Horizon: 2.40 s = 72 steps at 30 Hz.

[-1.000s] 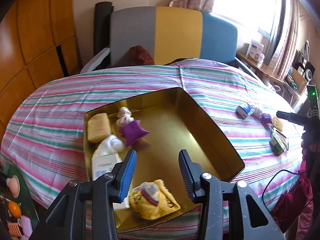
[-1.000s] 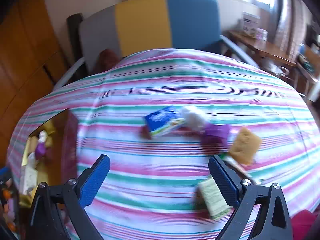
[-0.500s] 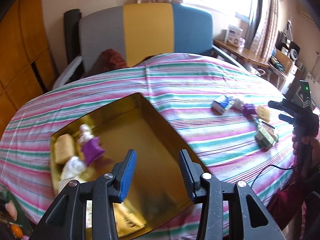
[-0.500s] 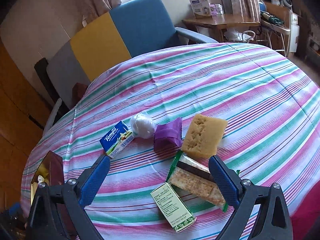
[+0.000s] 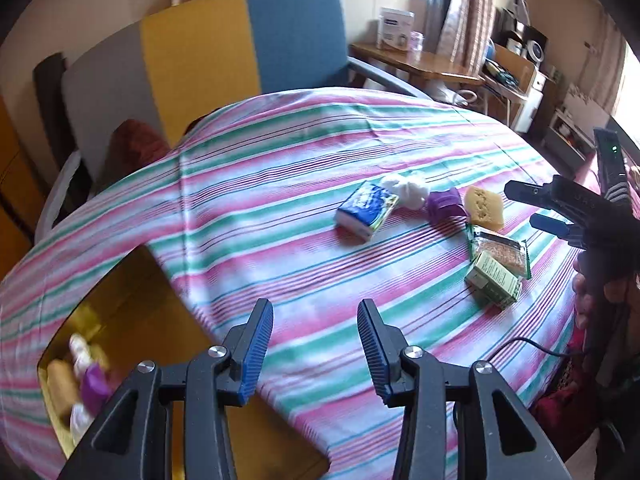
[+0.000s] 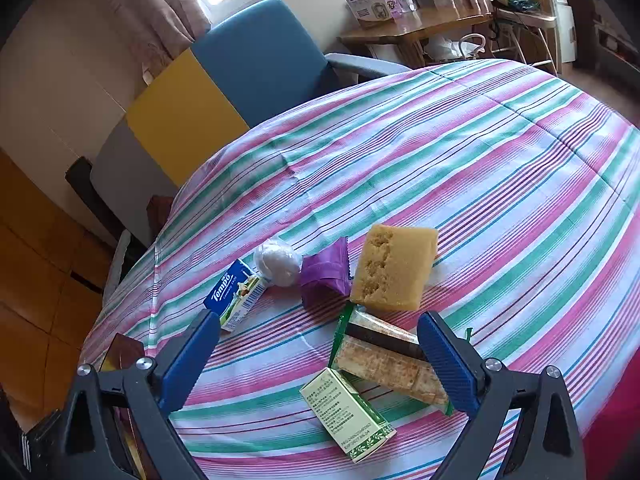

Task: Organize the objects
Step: 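Withdraw both tools from the tray toward the remaining items, then grasp the blue Tempo tissue pack with left tool while right tool grasps green box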

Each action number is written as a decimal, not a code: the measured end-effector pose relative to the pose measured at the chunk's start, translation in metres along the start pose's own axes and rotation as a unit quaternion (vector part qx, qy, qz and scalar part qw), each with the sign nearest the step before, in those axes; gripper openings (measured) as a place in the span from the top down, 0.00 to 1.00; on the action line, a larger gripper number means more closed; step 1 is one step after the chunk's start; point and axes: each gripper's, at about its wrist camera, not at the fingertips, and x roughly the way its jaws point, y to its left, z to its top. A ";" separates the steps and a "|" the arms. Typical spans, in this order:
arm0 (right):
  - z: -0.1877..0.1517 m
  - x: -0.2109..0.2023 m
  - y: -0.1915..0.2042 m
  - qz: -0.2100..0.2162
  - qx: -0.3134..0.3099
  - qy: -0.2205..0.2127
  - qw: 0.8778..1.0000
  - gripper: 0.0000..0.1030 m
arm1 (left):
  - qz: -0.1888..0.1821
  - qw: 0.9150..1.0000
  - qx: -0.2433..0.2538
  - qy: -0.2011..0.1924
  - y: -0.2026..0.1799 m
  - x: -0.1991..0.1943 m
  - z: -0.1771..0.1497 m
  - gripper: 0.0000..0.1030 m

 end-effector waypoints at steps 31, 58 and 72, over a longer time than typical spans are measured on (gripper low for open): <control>-0.001 0.011 0.006 0.042 -0.011 0.030 0.999 0.03 | -0.056 0.989 0.073 0.115 -0.050 0.186 0.088 0.47; -0.044 0.063 0.033 -0.074 -0.152 0.175 0.970 0.54 | -0.041 0.992 -0.120 0.024 0.076 -0.025 -0.044 0.47; -0.048 0.069 0.039 -0.088 -0.197 0.182 0.959 0.68 | 0.030 0.952 -0.303 0.031 0.212 -0.063 -0.141 0.47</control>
